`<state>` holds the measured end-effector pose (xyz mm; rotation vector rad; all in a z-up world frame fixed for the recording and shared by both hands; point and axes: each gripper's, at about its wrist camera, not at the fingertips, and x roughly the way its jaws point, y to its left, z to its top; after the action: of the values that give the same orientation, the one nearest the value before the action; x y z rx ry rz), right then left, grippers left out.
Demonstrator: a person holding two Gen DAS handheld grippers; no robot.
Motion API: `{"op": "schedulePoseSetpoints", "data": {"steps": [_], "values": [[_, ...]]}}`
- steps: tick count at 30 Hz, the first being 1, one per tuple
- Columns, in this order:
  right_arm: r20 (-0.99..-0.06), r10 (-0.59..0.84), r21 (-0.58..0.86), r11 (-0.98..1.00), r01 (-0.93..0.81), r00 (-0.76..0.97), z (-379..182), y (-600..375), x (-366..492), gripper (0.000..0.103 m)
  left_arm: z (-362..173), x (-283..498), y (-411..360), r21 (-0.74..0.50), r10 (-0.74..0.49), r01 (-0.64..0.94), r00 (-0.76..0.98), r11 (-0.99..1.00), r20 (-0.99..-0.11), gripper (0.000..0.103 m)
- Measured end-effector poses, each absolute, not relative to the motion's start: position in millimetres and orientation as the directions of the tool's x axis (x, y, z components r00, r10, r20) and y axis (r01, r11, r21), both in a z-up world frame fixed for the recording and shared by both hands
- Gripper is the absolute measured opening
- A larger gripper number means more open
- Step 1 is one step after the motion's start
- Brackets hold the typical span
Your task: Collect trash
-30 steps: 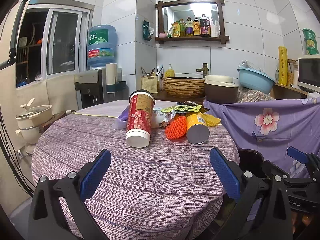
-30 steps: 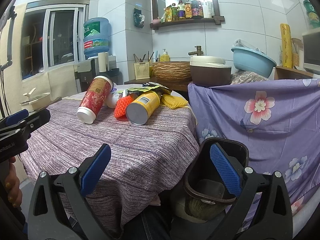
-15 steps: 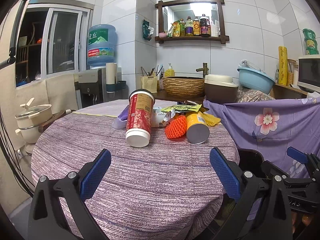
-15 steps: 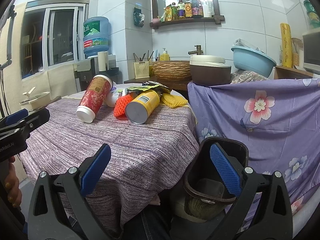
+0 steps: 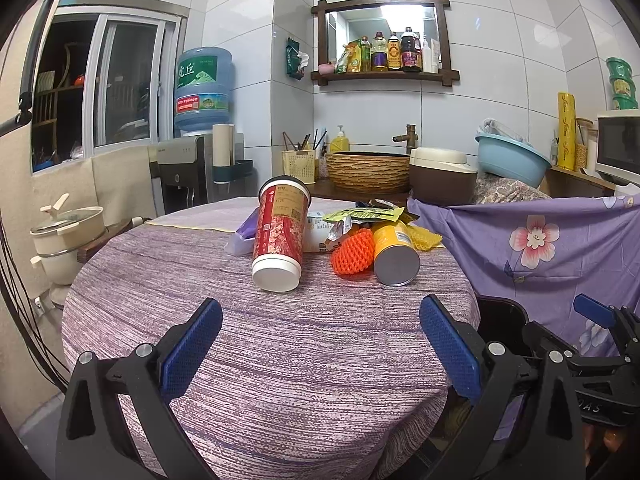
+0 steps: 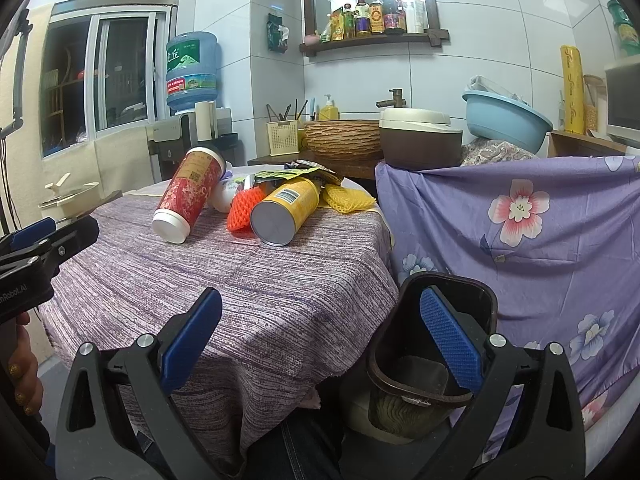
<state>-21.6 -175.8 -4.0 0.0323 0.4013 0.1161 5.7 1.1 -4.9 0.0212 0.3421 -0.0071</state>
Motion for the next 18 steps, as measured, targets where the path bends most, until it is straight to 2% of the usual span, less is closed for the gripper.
{"op": "schedulePoseSetpoints", "data": {"steps": [11, 18], "values": [[-0.426, 0.13, 0.051, 0.992, -0.12, 0.895, -14.3, -172.3, -12.9, 0.098, -15.0, 10.9, 3.7, 0.012, -0.013, 0.019, 0.929, 1.0, -0.37, 0.098], [-0.463, 0.149, 0.042, 0.988, -0.147, 0.874, -19.4, -164.7, -3.8, 0.098, -23.1, 19.1, 8.5, -0.01, -0.033, 0.031, 0.904, 0.999, -0.426, 0.098]]}}
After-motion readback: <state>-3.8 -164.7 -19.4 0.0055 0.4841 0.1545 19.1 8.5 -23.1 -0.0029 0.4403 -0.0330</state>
